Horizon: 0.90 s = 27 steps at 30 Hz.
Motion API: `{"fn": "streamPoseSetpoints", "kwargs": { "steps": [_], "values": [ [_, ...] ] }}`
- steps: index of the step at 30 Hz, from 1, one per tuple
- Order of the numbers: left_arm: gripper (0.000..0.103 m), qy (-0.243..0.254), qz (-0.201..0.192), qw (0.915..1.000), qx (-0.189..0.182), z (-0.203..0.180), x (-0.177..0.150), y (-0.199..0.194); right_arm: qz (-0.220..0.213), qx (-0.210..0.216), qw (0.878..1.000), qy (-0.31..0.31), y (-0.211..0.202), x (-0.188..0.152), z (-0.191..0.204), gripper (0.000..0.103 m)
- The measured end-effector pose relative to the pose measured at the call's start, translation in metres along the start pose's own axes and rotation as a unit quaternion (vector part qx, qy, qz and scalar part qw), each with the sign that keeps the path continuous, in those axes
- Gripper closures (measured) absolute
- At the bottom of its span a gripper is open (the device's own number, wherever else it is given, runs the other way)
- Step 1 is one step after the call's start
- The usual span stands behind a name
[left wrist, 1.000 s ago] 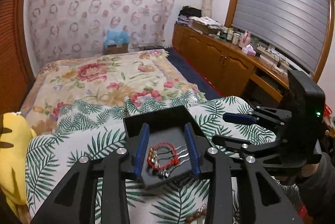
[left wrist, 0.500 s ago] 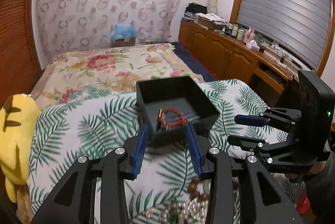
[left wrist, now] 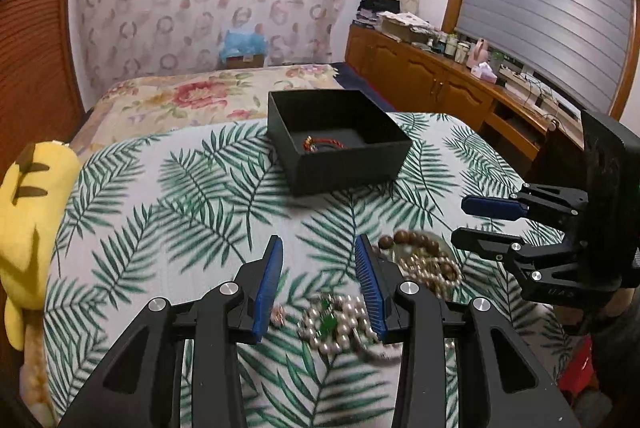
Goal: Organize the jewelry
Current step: 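Return the left tool to the pile and grasp the pearl necklace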
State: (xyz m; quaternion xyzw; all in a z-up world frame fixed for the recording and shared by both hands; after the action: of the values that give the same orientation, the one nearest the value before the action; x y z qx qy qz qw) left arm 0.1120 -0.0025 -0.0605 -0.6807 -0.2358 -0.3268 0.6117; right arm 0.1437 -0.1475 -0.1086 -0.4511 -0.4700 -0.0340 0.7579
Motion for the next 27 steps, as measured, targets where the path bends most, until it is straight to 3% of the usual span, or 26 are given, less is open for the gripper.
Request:
{"fn": "streamPoseSetpoints", "kwargs": {
  "steps": [12,23,27],
  "values": [
    [0.068,0.022,0.027,0.9994,-0.004,-0.021,-0.031,0.005,0.002,0.002,1.0,0.015,-0.008,-0.03,0.013,0.059],
    [0.068,0.03,0.049,0.9984,0.006,-0.023,-0.035,0.029,0.01,0.0,1.0,0.013,-0.004,-0.041,0.017,0.059],
    [0.081,0.026,0.053,0.9982,-0.008,-0.021,-0.037,0.032,0.01,0.001,1.0,0.014,-0.003,-0.042,0.017,0.059]
  ]
}}
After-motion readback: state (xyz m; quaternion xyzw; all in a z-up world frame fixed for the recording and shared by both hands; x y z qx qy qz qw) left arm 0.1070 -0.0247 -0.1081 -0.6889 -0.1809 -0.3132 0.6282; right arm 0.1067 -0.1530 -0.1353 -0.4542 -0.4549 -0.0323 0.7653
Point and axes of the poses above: each gripper's, at about its wrist camera, not at the fingertips, and y roughly the way its jaws point, z to its left, x to its top, the point moved 3 cm from there along y, roughly the way its jaws point, and after that the axes turned 9 degrees about x, right-handed, at the moved point
